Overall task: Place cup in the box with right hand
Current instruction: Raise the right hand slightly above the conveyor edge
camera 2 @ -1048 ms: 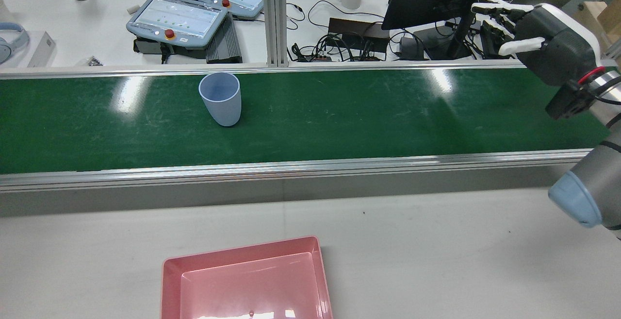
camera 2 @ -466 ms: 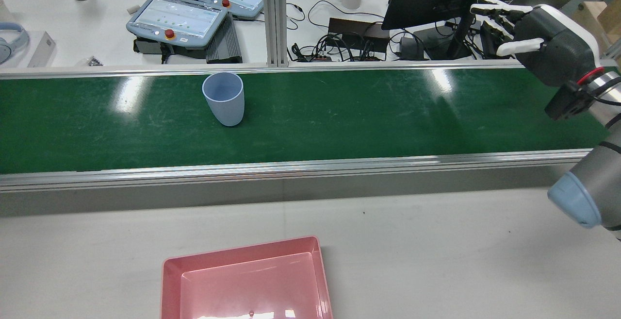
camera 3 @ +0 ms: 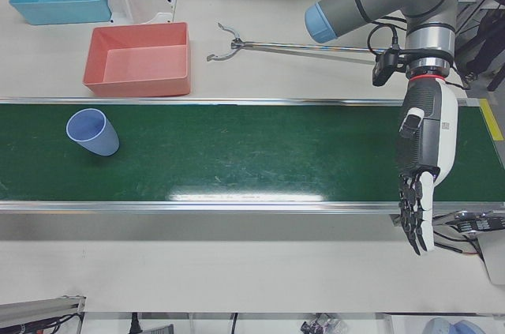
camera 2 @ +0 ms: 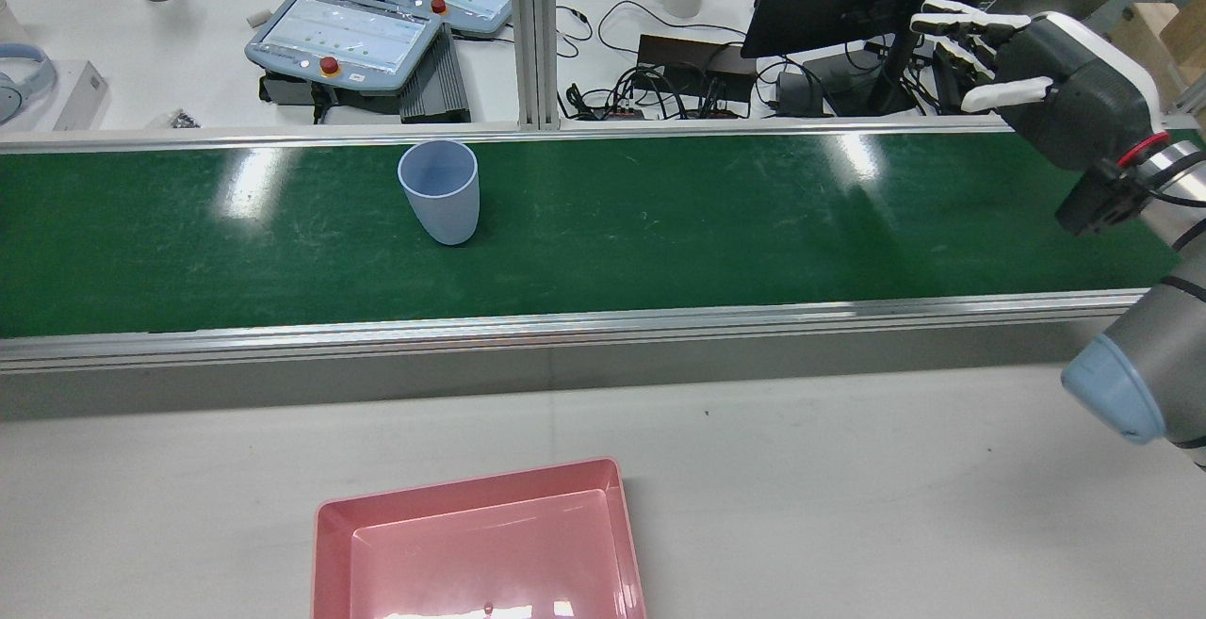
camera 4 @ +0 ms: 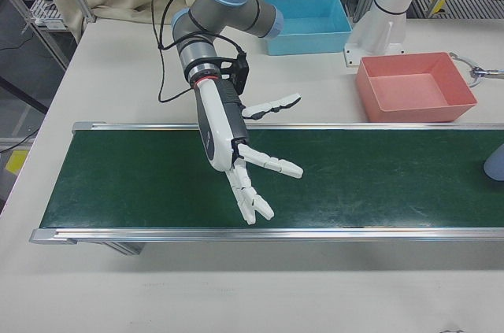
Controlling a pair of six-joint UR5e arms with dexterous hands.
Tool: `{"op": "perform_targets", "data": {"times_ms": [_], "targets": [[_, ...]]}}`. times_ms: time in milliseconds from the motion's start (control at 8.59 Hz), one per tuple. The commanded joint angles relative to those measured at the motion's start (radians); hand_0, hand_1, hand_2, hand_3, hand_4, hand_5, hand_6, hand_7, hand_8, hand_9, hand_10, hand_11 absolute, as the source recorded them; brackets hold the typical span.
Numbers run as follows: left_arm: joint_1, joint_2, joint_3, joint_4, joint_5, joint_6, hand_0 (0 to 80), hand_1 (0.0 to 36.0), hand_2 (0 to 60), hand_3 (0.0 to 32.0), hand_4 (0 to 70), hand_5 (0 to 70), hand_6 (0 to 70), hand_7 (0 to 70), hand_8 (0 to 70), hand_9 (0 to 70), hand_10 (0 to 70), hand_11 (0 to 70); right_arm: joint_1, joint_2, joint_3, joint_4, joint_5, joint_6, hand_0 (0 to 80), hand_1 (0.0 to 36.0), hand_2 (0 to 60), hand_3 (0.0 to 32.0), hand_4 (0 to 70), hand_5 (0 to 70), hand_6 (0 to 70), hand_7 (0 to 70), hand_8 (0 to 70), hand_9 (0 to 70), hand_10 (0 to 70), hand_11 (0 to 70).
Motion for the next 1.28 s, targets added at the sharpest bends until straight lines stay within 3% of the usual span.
{"op": "perform_targets", "data": {"times_ms": [0, 1164], "targets": [[0.000, 0.000, 0.000, 0.000, 0.000, 0.000, 0.0, 0.0, 0.0, 0.0, 0.0, 0.0, 0.0, 0.0, 0.0, 0.0, 0.0, 0.0, -0.001, 0.000, -0.001, 0.001, 0.001, -0.001, 54.2, 12.3, 0.0, 2.8, 26.6, 5.3, 4.5, 20.6, 2.3, 6.8, 4.0, 7.5], [0.000, 0.000, 0.000, 0.000, 0.000, -0.001, 0.0, 0.0, 0.0, 0.0, 0.0, 0.0, 0.0, 0.0, 0.0, 0.0, 0.0, 0.0, 0.004, 0.000, -0.002, 0.004, 0.001, -0.003, 54.1, 12.1, 0.0, 2.8, 26.8, 5.3, 4.8, 21.9, 2.3, 6.9, 4.5, 8.3]]}}
